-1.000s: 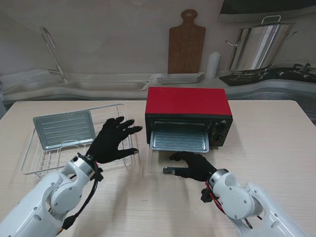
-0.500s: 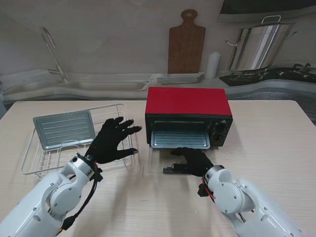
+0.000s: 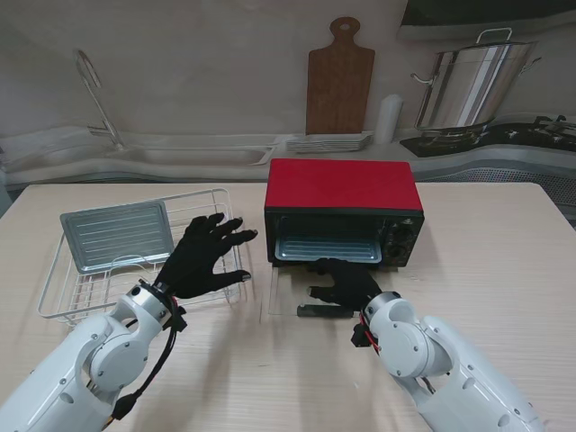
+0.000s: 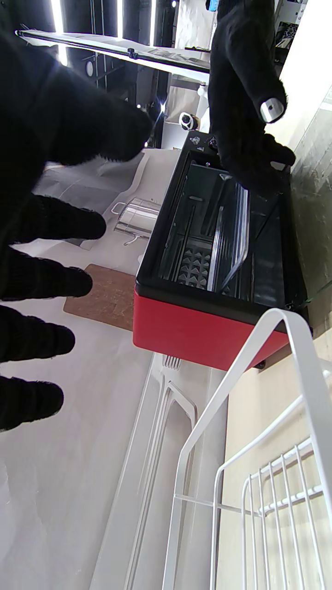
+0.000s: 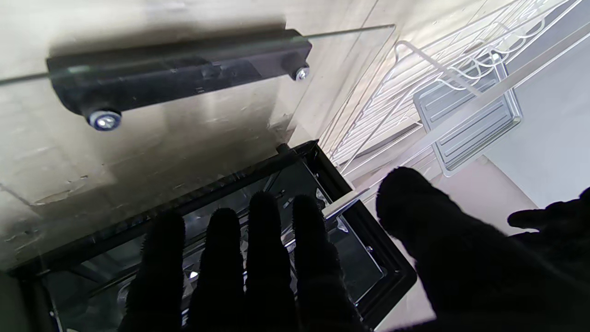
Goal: Slide the trays into the oven
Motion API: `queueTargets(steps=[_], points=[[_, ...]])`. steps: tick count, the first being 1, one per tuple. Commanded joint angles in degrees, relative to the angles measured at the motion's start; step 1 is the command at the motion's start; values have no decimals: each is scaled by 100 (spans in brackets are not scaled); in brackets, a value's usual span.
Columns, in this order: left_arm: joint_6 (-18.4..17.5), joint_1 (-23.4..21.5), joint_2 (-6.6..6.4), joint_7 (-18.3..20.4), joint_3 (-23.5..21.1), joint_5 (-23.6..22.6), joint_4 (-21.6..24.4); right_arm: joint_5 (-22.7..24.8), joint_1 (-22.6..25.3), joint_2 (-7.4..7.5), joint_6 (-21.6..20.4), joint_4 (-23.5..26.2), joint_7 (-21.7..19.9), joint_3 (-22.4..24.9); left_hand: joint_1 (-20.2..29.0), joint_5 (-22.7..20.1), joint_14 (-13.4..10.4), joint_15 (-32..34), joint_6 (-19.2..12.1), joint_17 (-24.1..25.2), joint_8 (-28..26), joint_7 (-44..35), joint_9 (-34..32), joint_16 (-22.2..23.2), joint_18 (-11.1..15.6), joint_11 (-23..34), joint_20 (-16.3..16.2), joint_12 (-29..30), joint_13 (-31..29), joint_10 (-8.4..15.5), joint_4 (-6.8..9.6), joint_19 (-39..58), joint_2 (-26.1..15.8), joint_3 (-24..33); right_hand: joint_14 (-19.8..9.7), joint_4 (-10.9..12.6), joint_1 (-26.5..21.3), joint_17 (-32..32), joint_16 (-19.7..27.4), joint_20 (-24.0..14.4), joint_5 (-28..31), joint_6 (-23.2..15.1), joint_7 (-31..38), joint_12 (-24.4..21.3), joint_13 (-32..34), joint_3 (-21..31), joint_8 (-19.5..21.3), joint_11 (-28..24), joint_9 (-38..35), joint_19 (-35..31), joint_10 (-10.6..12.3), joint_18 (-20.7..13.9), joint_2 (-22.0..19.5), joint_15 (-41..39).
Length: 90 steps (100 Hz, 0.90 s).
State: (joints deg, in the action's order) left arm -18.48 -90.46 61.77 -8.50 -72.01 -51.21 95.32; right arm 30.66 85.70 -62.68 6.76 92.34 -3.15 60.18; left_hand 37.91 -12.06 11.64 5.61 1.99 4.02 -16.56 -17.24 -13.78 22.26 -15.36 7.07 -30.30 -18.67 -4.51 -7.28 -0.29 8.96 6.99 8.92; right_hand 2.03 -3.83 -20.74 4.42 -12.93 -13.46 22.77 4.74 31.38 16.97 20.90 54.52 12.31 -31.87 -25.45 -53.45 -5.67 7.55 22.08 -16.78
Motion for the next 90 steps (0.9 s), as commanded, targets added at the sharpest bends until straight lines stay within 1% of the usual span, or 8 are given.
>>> queueTargets(steps=[1, 41, 90], points=[[13, -55, 26, 73, -16, -5, 63, 4, -51, -79, 38, -20, -78, -35, -75, 48, -107, -60, -49, 121, -27, 8, 161, -66, 145, 6, 56, 91, 158, 51, -12, -278, -197, -188, -1, 273, 188, 17, -88, -86, 152, -34, 125, 75, 127, 24, 74, -76, -97, -131, -128, -7, 31, -139], [12, -65, 22, 92, -29, -13, 75, -144, -514, -189, 287, -360, 140, -304, -76, 46, -109, -62, -50, 121, -26, 13, 160, -67, 144, 2, 58, 92, 159, 62, -12, -281, -196, -190, 5, 268, 233, 55, -131, -130, 171, -71, 173, 106, 178, 71, 185, -145, -138, -190, -104, 28, 64, -211], [24, -59, 18, 113, -49, -29, 82, -489, -1273, -411, 681, -1019, 459, -787, -77, 48, -115, -62, -50, 121, -26, 19, 159, -68, 145, -5, 61, 94, 156, 57, -12, -283, -200, -198, -8, 269, 252, 67, -139, -149, 151, -85, 178, 110, 193, 108, 247, -154, -124, -203, -86, 57, 88, -217]])
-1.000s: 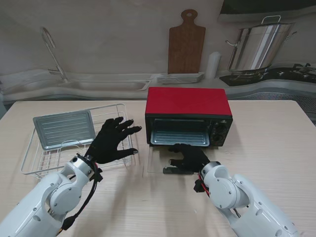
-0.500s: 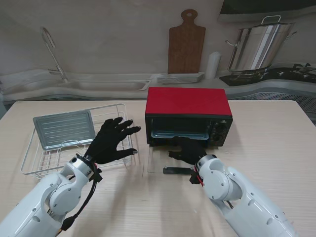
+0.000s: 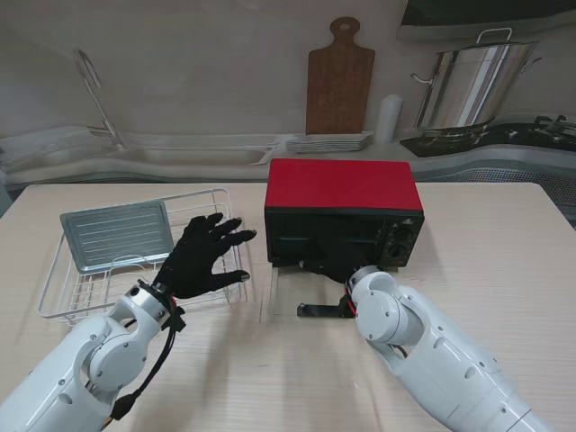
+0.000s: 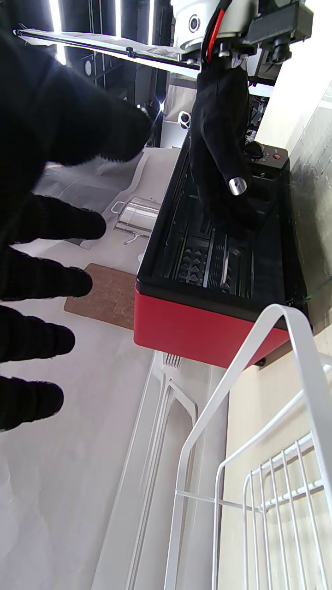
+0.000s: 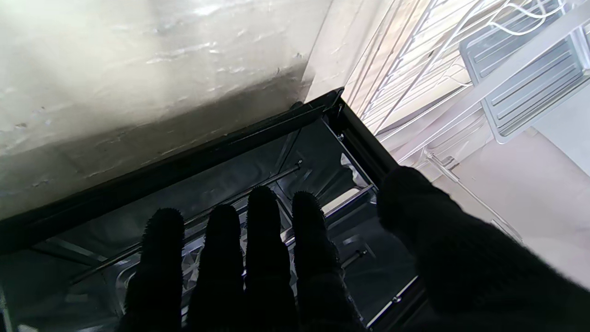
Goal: Slide the trays into the oven
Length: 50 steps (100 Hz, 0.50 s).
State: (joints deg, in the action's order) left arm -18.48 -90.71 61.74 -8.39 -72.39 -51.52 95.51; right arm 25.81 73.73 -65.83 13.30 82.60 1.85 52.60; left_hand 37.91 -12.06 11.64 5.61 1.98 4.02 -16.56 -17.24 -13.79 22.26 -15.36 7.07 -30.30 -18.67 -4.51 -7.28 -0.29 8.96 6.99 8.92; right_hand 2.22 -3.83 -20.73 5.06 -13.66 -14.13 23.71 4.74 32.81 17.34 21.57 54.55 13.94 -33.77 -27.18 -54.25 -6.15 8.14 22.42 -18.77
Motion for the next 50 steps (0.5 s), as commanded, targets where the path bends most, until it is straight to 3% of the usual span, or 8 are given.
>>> queueTargets(steps=[1, 50], points=[[26, -35, 20, 104, -11, 3, 62, -9, -91, -102, 34, -61, -33, -39, -77, 44, -116, -62, -50, 121, -27, 17, 156, -68, 145, -3, 61, 93, 155, 56, -12, -283, -201, -198, -23, 269, 252, 2, -66, -82, 60, -88, 35, 74, 125, 105, 85, 36, 49, -124, -44, -2, 54, -17], [49, -76, 18, 113, -51, -16, 93, -290, -589, -305, 230, -674, 230, -374, -76, 43, -110, -63, -52, 121, -29, 17, 153, -68, 144, 1, 61, 91, 158, 58, -11, -282, -201, -203, -52, 269, 248, -28, -64, -77, 42, -114, 39, 75, 121, 136, 111, 31, 60, -96, -15, 29, 79, -9]])
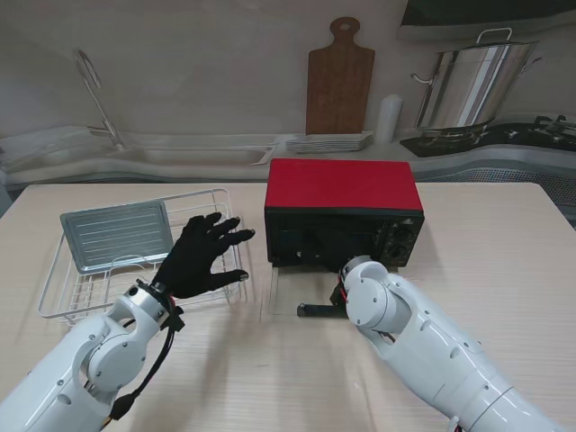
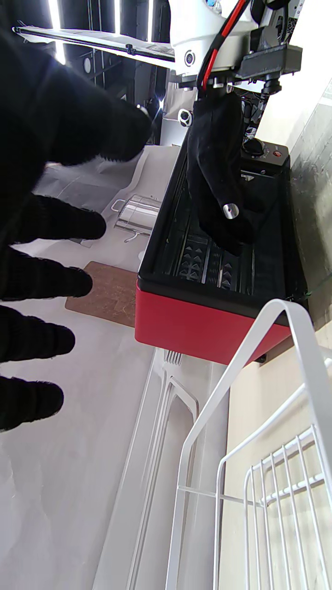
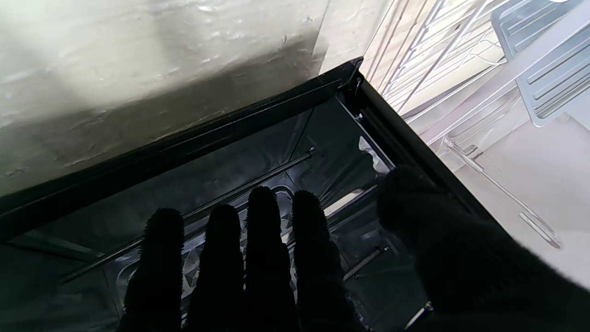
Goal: Slide the trays into the oven
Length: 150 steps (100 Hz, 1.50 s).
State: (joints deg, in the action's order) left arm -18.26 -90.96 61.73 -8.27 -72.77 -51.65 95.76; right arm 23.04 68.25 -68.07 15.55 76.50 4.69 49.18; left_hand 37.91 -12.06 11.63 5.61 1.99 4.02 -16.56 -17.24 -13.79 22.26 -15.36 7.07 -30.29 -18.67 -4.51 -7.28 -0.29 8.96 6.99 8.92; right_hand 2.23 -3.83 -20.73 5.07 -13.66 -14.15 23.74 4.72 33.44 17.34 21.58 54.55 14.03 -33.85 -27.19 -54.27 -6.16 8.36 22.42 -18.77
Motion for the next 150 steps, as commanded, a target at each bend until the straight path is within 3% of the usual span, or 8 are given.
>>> queueTargets(steps=[1, 44, 75, 111, 134, 150], points=[[26, -52, 18, 100, -14, -4, 69, -17, -48, -85, 6, -74, -51, -38, -74, 44, -109, -63, -47, 121, -29, 17, 156, -68, 144, 0, 61, 92, 159, 55, -11, -282, -201, -201, -54, 269, 248, -30, -64, -75, 38, -109, -23, 75, 123, 137, 103, 38, 61, -93, -12, 8, 78, -9], [29, -58, 19, 96, -16, -5, 65, -80, -164, -153, -12, -290, 71, -139, -72, 48, -109, -63, -48, 120, -28, 20, 156, -68, 143, -4, 69, 93, 159, 52, -11, -288, -204, -206, -96, 262, 254, -60, -49, -58, -32, -158, -15, 76, 87, 140, 110, 40, 117, -58, 28, -13, 79, 24], [30, -65, 25, 89, -6, 35, 56, 91, 338, 26, -172, 273, -133, 186, -57, 41, -106, -61, -44, 117, -32, 15, 151, -66, 141, 2, 64, 90, 153, 64, -9, -281, -200, -200, -29, 264, 267, -17, -65, -75, -13, -164, 2, 78, 124, 95, 110, 24, 75, -100, 6, 34, 26, -12], [175, -202, 45, 142, -11, 214, 132, 514, 1592, 211, -1072, 1387, 68, 894, -47, 116, -106, -57, -31, 89, -24, 39, 192, -62, 94, -6, 49, 88, 160, 57, -4, -261, -208, -194, -40, 273, 243, -75, -25, -81, -249, -312, -75, 42, -23, 60, 83, 120, 265, -102, 91, 94, 17, 81], [326, -370, 71, 249, -63, 500, 245, 689, 2209, 241, -1698, 1819, 342, 1147, -46, 169, -103, -104, -15, 69, -33, 34, 203, -116, -33, -19, 105, 98, 171, 23, 4, -310, -247, -211, -337, 515, -53, -339, 159, 128, -739, -540, -80, -33, -413, 459, -3, 280, 724, 278, 293, 6, 104, 429], [445, -531, 98, 253, -154, 685, 331, 673, 2464, 236, -2043, 1943, 484, 1190, -17, 145, -67, -80, 16, 52, -40, 19, 166, -117, -44, -11, 122, 92, 141, 15, 10, -313, -241, -212, -561, 511, 40, -545, 262, 293, -943, -650, -64, -77, -697, 372, -72, 353, 979, 557, 429, -201, 125, 620]])
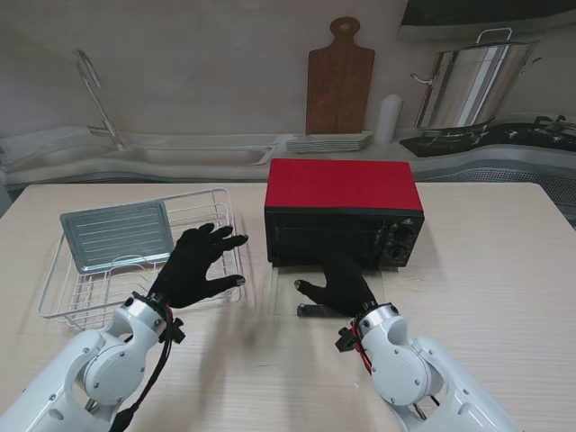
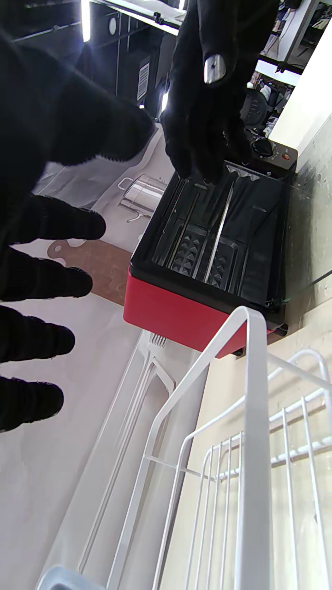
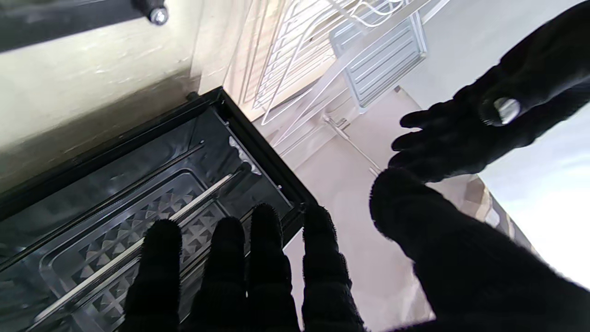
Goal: Slide the trays into the oven
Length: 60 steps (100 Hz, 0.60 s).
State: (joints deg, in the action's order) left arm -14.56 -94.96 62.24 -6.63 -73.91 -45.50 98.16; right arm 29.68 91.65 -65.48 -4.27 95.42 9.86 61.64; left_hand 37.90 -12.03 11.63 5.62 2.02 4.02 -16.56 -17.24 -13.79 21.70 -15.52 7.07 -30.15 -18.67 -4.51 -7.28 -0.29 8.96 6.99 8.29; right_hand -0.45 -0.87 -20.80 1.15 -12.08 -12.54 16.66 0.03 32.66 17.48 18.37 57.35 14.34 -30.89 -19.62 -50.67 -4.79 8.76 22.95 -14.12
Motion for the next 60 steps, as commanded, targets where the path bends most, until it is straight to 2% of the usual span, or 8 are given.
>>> queueTargets(steps=[1, 10, 20, 33, 48, 55, 57, 60], points=[[85, -145, 50, 84, -50, 74, 97, 7, 132, -25, -78, 50, -21, -58, -14, 140, -60, -80, 16, 49, -41, 18, 166, -59, -34, -11, 107, 92, 141, 10, 11, -311, -238, -149, -307, 210, 56, -164, 108, 141, -249, -192, 13, -94, -388, 84, -107, 61, 235, 212, 311, -261, 75, 163], [180, -285, 64, 64, -183, 128, 189, -20, 178, -46, -204, 15, 89, -101, 0, 135, -36, -58, 21, 17, -45, 12, 147, -47, -98, -1, 100, 82, 120, 15, 14, -290, -234, -146, -479, 114, 122, -268, 170, 281, -339, -321, 22, -141, -510, 43, -148, 141, 319, 440, 498, -586, 131, 266], [279, -475, 85, 133, -403, 345, 338, -47, 215, -54, -291, -12, 130, -147, 41, 141, -15, -53, 30, 4, -54, 3, 158, -41, -150, -2, 94, 74, 124, 11, 22, -278, -224, -127, -585, 41, 194, -370, 215, 387, -416, -421, 23, -177, -605, -9, -179, 209, 403, 607, 599, -798, 142, 342], [353, -699, 114, 145, -735, 511, 483, -63, 230, -48, -379, -31, 114, -192, 72, 132, 7, -42, 41, -31, -68, -18, 130, -31, -191, 8, 81, 61, 103, -1, 25, -254, -208, -111, -671, -6, 305, -428, 259, 480, -534, -534, -28, -227, -693, -128, -219, 315, 505, 750, 675, -894, 123, 419], [461, -825, 155, 13, -1111, 546, 515, -79, 226, -42, -408, -37, 85, -215, 150, 94, 145, 152, 55, -149, -102, -81, 68, 97, -239, 51, 18, 23, -91, -29, 36, -161, -127, -47, -660, -17, 322, -423, 278, 518, -543, -547, -46, -247, -700, -189, -239, 352, 506, 787, 690, -900, 111, 444], [511, -812, 170, -61, -1280, 526, 472, -89, 222, -41, -413, -36, 72, -214, 207, 97, 151, 225, 83, -227, -158, -173, 38, 183, -237, 106, -116, -39, -116, -36, 41, -36, 8, 104, -664, -15, 319, -417, 280, 528, -538, -545, -48, -249, -696, -197, -243, 356, 504, 792, 692, -906, 106, 443], [527, -804, 172, -55, -1329, 541, 464, -93, 221, -41, -413, -35, 68, -213, 87, 133, 158, 222, 85, -202, -192, -219, 49, 228, -223, 106, -251, -78, -115, -35, -10, -21, 121, 447, -663, -14, 317, -413, 280, 531, -534, -542, -48, -249, -695, -200, -245, 355, 502, 792, 688, -912, 106, 442], [549, -791, 173, -32, -1398, 565, 456, -100, 221, -41, -415, -33, 64, -210, 75, 144, 159, 228, 85, -209, -203, -236, 66, 243, -218, 113, -291, -93, -119, -25, -23, -15, 184, 564, -660, -12, 315, -409, 280, 535, -531, -538, -48, -249, -696, -201, -246, 355, 500, 793, 683, -917, 110, 442]])
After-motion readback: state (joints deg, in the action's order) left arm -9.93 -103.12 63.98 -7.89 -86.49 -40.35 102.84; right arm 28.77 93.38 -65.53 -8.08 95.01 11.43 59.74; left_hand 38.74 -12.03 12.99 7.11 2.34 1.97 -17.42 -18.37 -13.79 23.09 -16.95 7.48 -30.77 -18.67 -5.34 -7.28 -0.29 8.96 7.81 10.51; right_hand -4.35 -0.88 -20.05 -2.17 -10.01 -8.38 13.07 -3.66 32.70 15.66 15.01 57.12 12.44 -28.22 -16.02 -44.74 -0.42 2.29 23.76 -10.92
